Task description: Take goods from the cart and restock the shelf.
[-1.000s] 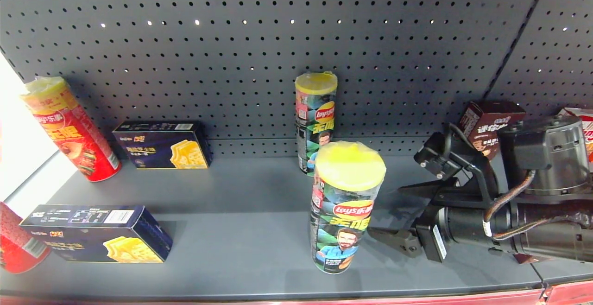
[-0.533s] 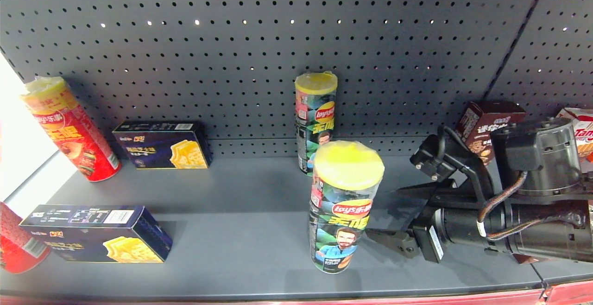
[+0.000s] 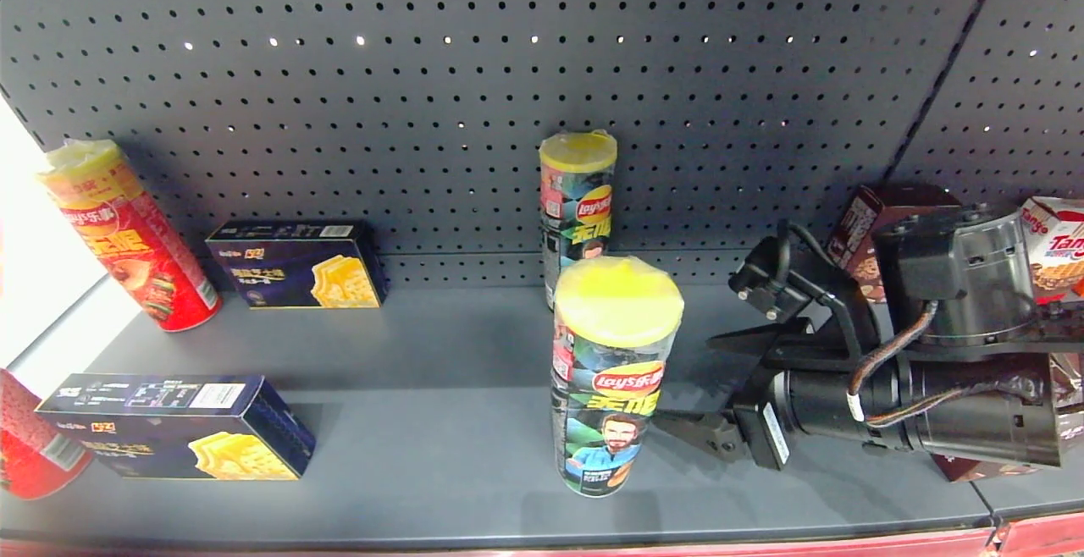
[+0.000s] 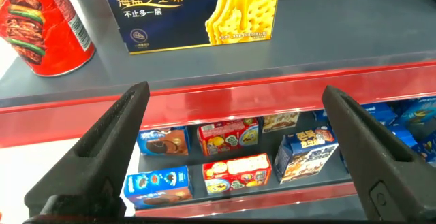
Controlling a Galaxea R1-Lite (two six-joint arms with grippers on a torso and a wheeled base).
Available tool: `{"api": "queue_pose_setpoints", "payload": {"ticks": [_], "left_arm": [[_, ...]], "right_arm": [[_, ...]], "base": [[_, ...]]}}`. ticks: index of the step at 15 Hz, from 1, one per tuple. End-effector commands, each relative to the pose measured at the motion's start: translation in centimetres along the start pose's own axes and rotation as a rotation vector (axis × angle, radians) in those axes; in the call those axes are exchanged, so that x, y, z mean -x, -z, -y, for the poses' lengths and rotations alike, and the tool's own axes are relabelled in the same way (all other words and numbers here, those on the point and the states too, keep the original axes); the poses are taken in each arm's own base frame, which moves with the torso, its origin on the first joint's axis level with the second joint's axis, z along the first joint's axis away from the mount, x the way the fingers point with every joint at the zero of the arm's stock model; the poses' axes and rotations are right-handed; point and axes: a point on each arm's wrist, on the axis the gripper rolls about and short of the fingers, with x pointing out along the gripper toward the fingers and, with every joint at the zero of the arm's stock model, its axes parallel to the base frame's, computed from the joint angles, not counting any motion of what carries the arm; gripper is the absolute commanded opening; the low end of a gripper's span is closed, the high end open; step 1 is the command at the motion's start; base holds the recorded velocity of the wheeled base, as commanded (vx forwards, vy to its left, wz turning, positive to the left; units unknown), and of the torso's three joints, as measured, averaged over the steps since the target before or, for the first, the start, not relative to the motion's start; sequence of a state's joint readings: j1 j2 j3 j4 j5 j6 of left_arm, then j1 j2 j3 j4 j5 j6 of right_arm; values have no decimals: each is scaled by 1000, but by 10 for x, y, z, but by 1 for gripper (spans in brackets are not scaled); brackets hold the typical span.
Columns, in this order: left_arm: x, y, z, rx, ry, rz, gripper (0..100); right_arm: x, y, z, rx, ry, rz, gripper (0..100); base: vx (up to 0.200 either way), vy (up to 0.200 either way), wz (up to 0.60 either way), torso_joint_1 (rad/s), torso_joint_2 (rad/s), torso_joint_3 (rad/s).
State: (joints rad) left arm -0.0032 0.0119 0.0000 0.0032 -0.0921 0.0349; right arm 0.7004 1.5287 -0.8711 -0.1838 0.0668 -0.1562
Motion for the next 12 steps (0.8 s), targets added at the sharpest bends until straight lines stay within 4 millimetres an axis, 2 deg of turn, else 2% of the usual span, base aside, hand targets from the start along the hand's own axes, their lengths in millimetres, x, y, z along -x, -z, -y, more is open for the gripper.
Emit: {"api": "queue_pose_setpoints", "payload": {"ticks": [1,12], "left_arm": [[0,0,0,0,0,-2,100],[0,0,0,0,1,0,100]], "right_arm": [[-3,1,0,1,-4,-7,100],[-4,-1,-4,9,6,-8,100]], "base": [[0,0,0,0,0,0],[0,0,0,0,0,0]]}}
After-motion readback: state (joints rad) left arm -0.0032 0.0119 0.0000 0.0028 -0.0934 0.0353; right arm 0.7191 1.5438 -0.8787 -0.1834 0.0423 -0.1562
